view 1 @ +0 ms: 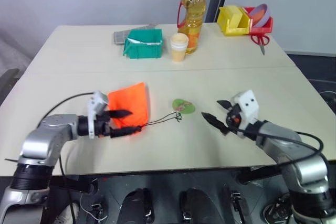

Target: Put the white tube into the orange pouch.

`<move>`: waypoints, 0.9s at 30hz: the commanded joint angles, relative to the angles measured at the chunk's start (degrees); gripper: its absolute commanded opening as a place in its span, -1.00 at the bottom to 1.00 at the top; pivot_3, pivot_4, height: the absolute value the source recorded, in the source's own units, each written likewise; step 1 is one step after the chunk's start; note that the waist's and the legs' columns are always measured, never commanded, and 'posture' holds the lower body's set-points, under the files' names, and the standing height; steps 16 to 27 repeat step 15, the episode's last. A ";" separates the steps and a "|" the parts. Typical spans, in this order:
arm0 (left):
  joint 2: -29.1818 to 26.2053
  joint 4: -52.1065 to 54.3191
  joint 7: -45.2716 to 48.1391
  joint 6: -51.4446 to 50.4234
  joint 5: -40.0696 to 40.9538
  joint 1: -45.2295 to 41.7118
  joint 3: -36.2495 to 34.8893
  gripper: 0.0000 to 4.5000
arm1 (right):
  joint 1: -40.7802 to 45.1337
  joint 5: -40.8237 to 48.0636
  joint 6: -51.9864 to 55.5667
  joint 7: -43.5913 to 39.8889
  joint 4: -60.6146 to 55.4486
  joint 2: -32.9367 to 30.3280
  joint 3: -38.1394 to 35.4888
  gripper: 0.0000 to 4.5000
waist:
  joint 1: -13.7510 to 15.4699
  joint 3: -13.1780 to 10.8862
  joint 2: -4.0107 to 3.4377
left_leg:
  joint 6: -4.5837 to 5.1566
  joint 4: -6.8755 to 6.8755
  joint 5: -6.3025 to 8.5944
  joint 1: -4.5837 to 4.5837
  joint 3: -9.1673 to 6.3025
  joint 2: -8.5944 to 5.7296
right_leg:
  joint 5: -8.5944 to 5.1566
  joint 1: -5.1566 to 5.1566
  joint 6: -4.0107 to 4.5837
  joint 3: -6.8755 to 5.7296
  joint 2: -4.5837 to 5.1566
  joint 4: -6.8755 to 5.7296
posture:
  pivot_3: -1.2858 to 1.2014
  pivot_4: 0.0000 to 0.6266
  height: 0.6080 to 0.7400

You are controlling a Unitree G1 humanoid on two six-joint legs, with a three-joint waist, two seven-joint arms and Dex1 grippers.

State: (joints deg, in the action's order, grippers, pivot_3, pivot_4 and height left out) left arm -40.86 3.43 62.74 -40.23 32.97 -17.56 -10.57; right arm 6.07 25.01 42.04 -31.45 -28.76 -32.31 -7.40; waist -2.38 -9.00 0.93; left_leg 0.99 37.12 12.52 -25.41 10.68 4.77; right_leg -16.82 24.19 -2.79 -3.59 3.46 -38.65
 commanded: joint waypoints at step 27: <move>6.29 2.74 -19.17 14.83 -4.64 17.36 -12.74 1.00 | -4.22 3.70 -8.83 -5.70 5.05 -0.10 -6.42 0.81 | 0.29 0.01 0.02 | 0.01 0.00 0.07 0.06 0.00 -0.01 | -0.10 -0.09 0.22 -0.01 0.10 0.04 | 0.03 -0.52 1.00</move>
